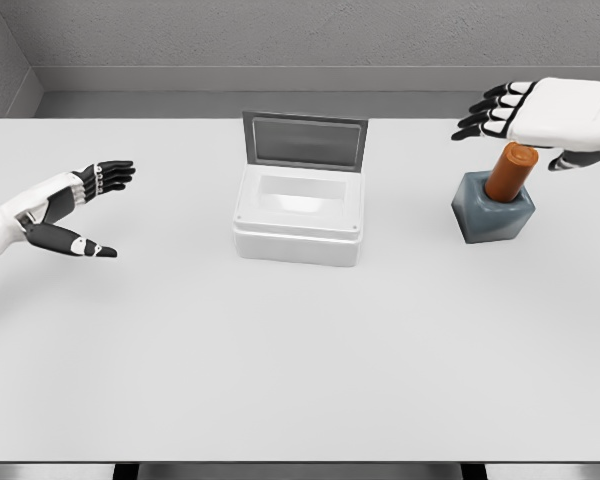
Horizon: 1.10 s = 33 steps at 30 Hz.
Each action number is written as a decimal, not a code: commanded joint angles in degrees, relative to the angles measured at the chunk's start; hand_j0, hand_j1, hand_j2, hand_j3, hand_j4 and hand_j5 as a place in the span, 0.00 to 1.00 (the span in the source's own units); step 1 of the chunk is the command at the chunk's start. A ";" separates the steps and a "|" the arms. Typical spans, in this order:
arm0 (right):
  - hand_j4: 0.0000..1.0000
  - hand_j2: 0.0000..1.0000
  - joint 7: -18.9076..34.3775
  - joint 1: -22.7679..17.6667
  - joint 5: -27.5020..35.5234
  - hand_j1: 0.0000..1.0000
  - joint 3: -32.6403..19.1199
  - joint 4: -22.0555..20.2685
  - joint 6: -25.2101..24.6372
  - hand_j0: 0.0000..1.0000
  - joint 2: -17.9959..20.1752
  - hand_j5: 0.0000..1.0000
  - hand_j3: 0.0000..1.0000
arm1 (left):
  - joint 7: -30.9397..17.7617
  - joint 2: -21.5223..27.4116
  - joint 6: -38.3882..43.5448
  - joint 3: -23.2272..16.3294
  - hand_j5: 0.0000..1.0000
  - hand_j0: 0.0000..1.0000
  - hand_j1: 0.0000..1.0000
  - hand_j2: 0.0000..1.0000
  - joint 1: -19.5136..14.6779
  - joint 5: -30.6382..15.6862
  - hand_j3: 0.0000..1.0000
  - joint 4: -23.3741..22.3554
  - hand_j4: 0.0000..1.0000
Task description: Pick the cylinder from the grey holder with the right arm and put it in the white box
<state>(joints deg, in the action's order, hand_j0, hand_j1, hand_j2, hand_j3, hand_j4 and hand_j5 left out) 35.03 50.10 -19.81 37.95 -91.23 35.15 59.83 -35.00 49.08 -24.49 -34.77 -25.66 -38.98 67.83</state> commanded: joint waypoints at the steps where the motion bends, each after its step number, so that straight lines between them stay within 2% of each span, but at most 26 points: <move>1: 1.00 1.00 -0.03 -0.09 -0.94 1.00 0.11 1.05 -0.15 1.00 -0.24 1.00 1.00 | 0.00 0.05 0.06 0.05 1.00 1.00 1.00 1.00 0.00 -0.39 1.00 -0.07 1.00; 7: 1.00 1.00 -0.03 -0.44 -2.25 1.00 2.13 1.31 -0.15 1.00 -0.16 1.00 1.00 | 0.00 0.05 0.06 0.05 1.00 1.00 1.00 1.00 -0.35 -0.39 1.00 -0.33 1.00; 11: 1.00 1.00 -0.03 -0.44 -2.78 1.00 2.13 4.56 -0.15 1.00 -0.60 1.00 1.00 | 0.00 -0.04 0.15 0.05 1.00 1.00 1.00 1.00 -0.35 -0.39 1.00 -0.33 1.00; 18: 1.00 1.00 -0.03 -0.35 -2.78 1.00 3.45 5.44 -0.15 1.00 -1.74 1.00 1.00 | 0.00 -0.39 0.15 0.05 1.00 1.00 1.00 1.00 -0.44 -0.39 1.00 -0.42 1.00; 24: 1.00 1.00 -0.03 0.00 -2.87 1.00 3.80 8.34 -0.15 1.00 -2.88 1.00 1.00 | 0.00 0.14 0.06 0.14 1.00 1.00 1.00 1.00 -2.11 -0.39 1.00 -2.35 1.00; 33: 1.00 1.00 -0.03 0.62 -2.96 1.00 3.80 12.39 -0.15 1.00 -4.64 1.00 1.00 | 0.00 0.05 0.06 0.14 1.00 1.00 1.00 1.00 -2.20 -0.39 1.00 -2.53 1.00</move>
<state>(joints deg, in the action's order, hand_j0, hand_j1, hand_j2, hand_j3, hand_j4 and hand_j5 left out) 35.02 50.71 -22.92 41.78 -79.96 35.14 55.54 -35.00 49.12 -24.52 -34.68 -27.86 -38.99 65.31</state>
